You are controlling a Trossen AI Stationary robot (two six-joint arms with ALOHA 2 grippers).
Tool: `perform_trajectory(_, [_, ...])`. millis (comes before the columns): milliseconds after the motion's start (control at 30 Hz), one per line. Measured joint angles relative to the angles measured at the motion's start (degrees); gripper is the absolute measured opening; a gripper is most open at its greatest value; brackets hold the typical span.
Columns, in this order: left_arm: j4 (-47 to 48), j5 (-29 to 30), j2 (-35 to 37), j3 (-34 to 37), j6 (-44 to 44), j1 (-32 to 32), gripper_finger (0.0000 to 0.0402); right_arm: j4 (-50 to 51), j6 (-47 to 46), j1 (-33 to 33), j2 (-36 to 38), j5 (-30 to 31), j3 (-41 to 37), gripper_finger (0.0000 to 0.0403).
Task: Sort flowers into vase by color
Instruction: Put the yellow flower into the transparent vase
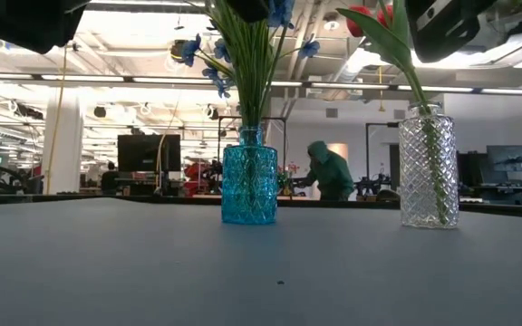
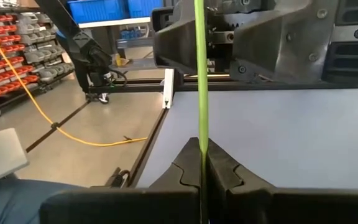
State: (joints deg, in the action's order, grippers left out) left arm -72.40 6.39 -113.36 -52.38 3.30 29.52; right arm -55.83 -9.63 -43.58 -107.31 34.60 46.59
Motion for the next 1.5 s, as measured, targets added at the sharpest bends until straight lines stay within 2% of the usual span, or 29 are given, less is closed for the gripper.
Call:
perform_trajectory(133, [0.0,0.1,0.0,0.0,0.0,0.0,0.0178,0.6,-0.5,0.6,0.0,-0.2,0.0,0.0026])
perform_trajectory(233, [0.2,0.1,0.0,0.0,0.1,0.0,0.0156,0.8,-0.5,0.7,0.0,-0.2,0.0,0.0026])
perform_trajectory(333, [0.9,0.2,0.0,0.0,0.2,0.0,0.0113,1.1,-0.5,1.0,0.0,-0.2,0.0,0.0028])
perform_trajectory(467, [2.9,0.0,0.0,0.0,0.5,0.0,0.0025,1.3,-0.5,1.0,0.0,-0.2,0.0,0.0039])
perform_trajectory(500, [3.2,0.0,0.0,0.0,0.6,0.0,0.0014,1.4,-0.6,1.0,0.0,-0.3,0.0,0.0043])
perform_trajectory(667, [3.7,0.1,0.0,0.0,0.6,0.0,0.0002,1.6,-3.2,1.2,0.0,-0.4,0.0,0.0066])
perform_trajectory(833, [5.6,0.3,0.1,0.0,0.0,0.0,0.0001,6.0,-7.0,1.3,0.9,-0.5,0.1,0.0100])
perform_trajectory(1033, [18.8,0.2,4.3,0.0,-5.3,-0.8,0.0000,13.5,-11.3,1.3,4.8,-1.9,0.1,0.0156])
perform_trajectory(1167, [26.3,-0.2,7.1,0.0,-8.3,-1.7,0.0000,16.7,-10.8,1.8,6.5,-2.0,0.1,0.0187])
perform_trajectory(1300, [28.6,-0.1,7.6,0.0,-9.6,-2.3,0.0000,17.1,-10.0,3.5,6.9,-2.2,0.1,0.0201])
perform_trajectory(1500, [28.5,-0.1,7.6,0.0,-9.1,-2.6,0.0000,18.1,-11.3,6.8,6.8,-11.0,0.1,0.0201])
